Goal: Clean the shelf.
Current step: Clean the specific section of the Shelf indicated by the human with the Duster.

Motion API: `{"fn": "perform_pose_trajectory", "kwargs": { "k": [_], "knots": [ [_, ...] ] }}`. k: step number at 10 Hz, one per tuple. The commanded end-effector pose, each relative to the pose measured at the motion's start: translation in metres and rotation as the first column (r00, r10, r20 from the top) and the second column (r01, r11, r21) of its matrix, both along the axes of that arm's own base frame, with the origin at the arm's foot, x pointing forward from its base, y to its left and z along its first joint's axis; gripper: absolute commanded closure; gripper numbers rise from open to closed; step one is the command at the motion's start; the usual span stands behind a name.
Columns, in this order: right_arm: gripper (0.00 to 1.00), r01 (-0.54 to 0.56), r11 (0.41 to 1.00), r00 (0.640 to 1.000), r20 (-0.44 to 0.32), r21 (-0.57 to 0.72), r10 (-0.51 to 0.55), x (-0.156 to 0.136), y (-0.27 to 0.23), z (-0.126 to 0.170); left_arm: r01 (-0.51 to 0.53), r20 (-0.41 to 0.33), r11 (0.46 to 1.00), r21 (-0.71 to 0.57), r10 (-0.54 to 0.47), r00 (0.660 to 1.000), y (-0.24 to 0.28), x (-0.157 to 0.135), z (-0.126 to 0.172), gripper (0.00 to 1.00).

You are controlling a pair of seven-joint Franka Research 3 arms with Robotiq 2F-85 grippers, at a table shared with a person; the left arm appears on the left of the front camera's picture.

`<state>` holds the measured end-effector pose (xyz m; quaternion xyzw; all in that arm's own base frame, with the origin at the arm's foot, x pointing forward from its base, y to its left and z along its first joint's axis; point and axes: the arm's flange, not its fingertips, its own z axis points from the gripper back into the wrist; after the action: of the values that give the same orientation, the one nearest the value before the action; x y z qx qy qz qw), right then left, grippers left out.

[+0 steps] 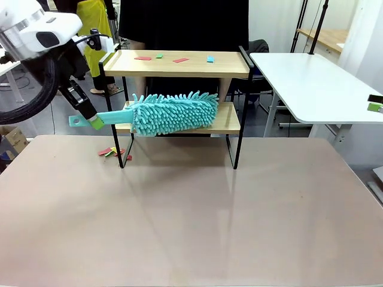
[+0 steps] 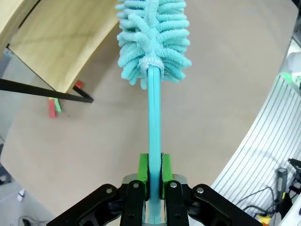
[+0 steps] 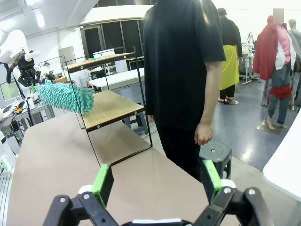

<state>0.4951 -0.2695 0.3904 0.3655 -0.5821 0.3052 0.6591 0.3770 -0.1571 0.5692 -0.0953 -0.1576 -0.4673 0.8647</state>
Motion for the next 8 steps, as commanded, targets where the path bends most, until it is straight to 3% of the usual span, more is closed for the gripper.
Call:
{"fn": "perform_pose_trajectory", "kwargs": {
  "k": [1, 2, 4, 5, 8],
  "knots": [
    [0.00, -0.001, 1.000, 1.000, 0.004, -0.004, 0.001, 0.001, 0.002, 0.003, 0.087, 0.043, 0.990, 0.107, -0.092, 0.995, 0.008, 0.000, 0.023, 0.87],
    [0.00, -0.001, 1.000, 1.000, 0.004, -0.004, 0.001, 0.001, 0.002, 0.003, 0.187, 0.000, 0.974, 0.131, -0.189, 0.982, 0.029, -0.002, 0.042, 0.87],
    [0.00, -0.001, 1.000, 1.000, 0.004, -0.004, 0.001, 0.001, 0.002, 0.003, 0.345, -0.078, 0.938, 0.045, -0.341, 0.937, 0.067, -0.011, 0.066, 0.87],
    [0.00, -0.001, 1.000, 1.000, 0.004, -0.004, 0.001, 0.001, 0.002, 0.003, 0.396, -0.147, 0.912, 0.102, -0.380, 0.913, 0.087, -0.013, 0.074, 0.87],
    [0.00, -0.001, 1.000, 1.000, 0.004, -0.004, 0.001, 0.001, 0.002, 0.003, 0.436, -0.256, 0.791, 0.430, -0.357, 0.898, 0.130, -0.033, 0.104, 0.87]
  ]
}}
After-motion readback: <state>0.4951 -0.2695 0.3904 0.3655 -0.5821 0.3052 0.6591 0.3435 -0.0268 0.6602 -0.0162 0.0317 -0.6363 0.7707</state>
